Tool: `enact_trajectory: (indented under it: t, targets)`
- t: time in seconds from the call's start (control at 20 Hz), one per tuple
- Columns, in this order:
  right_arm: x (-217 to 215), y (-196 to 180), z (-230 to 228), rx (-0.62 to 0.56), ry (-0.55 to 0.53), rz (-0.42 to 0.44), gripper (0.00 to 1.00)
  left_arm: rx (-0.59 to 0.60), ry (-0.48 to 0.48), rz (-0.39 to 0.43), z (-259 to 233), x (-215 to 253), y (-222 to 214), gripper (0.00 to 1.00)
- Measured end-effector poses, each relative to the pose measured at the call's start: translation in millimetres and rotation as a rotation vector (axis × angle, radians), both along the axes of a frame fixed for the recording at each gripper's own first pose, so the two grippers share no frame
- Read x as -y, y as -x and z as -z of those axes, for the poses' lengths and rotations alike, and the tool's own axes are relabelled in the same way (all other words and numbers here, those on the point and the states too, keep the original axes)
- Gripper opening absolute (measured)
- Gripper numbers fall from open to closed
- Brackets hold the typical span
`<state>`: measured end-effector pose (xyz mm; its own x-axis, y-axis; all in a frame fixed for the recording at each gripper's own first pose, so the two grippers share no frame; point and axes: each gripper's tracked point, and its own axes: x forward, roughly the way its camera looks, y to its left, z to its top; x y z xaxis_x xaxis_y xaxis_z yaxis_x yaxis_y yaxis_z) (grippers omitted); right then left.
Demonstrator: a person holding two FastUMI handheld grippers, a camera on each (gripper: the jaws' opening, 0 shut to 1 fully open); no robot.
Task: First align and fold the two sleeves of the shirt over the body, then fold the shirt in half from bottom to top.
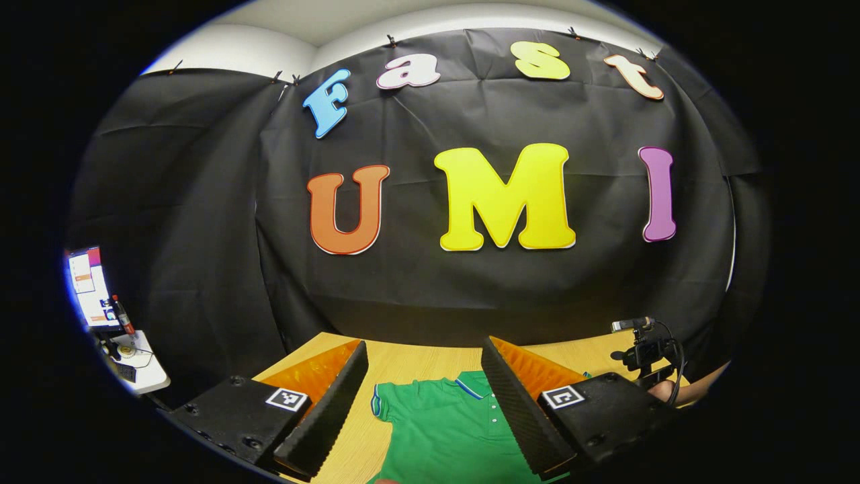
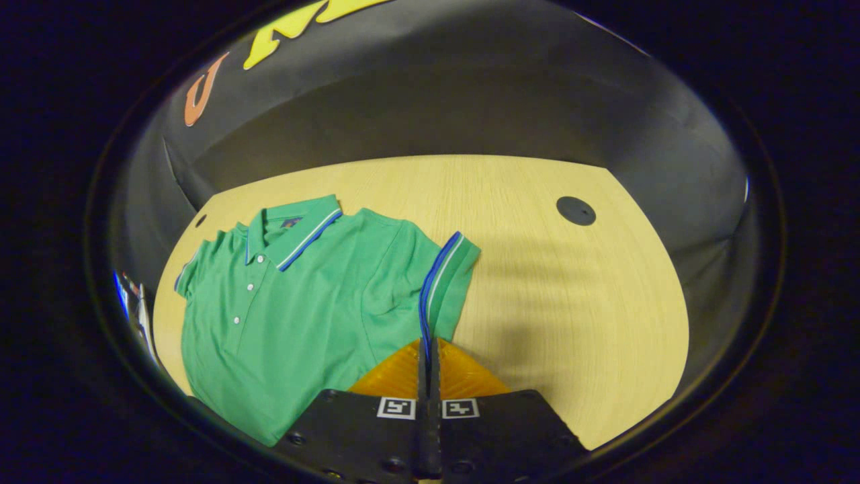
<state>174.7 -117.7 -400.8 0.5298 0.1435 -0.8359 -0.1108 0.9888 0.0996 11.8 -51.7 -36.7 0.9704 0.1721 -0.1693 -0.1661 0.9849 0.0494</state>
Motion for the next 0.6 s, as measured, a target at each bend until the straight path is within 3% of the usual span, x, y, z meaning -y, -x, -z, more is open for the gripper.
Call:
enact_trajectory:
  t: [0.35,0.6]
  targets:
    - [-15.2,-10.2,-60.9,0.109,-0.060,0.033,0.00,0.003,0.044,0.003,4.7,-2.1,2.1,1.00]
    - [-80.9,-9.0,-87.0,0.137,-0.081,-0.010,0.00,0.004,0.062,-0.029,9.0,-26.2,15.2,1.00]
